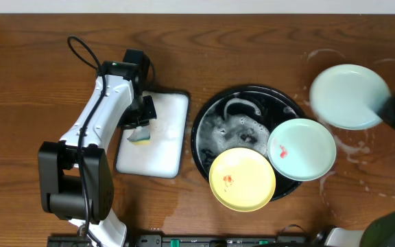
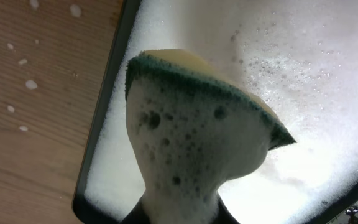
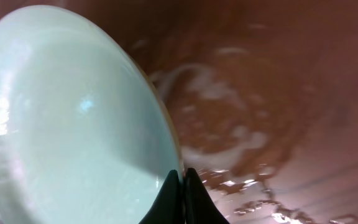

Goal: Clean dirty plates on tray and stack at the side
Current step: 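Set the green plate down on the table right of the tray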

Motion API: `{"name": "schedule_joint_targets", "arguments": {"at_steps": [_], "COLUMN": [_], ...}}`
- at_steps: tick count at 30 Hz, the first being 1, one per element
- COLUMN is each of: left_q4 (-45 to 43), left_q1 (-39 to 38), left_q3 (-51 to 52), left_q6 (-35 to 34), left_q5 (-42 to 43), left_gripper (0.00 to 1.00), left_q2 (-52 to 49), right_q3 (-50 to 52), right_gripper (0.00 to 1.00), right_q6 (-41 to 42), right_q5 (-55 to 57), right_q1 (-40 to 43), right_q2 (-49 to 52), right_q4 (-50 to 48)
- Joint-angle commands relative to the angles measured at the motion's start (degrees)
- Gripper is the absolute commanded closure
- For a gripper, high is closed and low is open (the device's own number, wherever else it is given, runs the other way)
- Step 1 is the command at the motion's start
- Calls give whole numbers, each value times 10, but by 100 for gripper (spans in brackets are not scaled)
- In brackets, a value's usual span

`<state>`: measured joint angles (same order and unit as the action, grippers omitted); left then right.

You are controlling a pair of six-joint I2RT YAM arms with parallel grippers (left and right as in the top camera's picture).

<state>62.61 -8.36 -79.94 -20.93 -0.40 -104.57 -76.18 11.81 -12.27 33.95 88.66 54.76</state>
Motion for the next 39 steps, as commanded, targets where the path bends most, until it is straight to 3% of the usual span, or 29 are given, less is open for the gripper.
{"name": "schedule_joint_targets", "arguments": {"at_steps": [1, 10, 11, 14, 20, 23, 27, 31, 34, 37, 39], "left_q4": [2, 2, 2, 3, 2, 2, 3, 2, 2, 2, 0], "left_q1": [0, 0, 0, 0, 0, 0, 0, 0, 0, 0, 0], "left_q3": [1, 1, 1, 1, 1, 1, 1, 1, 1, 1, 1], "left_q6": [4, 4, 4, 4, 4, 4, 4, 4, 4, 4, 4], "left_q5": [-9, -9, -9, -9, -9, -9, -9, -9, -9, -9, -9], "left_gripper": [87, 87, 87, 87, 87, 87, 87, 87, 87, 87, 87], "left_q2": [1, 1, 1, 1, 1, 1, 1, 1, 1, 1, 1], "right_q3": [-4, -3, -3, -3, -3, -3, -2, 19, 60, 122, 175], "right_gripper": [99, 99, 96, 69, 56, 50, 50, 51, 48, 51, 58], "right_q6": [38, 32, 23, 0, -34, -33, -28, 17, 56, 53, 47], "right_q5": [-38, -21, -22, -26, -84, -101, 19, 161, 235, 206, 174], "right_q1": [68, 143, 140, 124, 61, 0, -114, -180, -207, -212, -212], "right_q2": [49, 170, 173, 168, 90, 34, -7, -6, -6, -6, -6], "right_q4": [-4, -21, -23, -31, -31, 17, 132, 167, 144, 81, 23]}}
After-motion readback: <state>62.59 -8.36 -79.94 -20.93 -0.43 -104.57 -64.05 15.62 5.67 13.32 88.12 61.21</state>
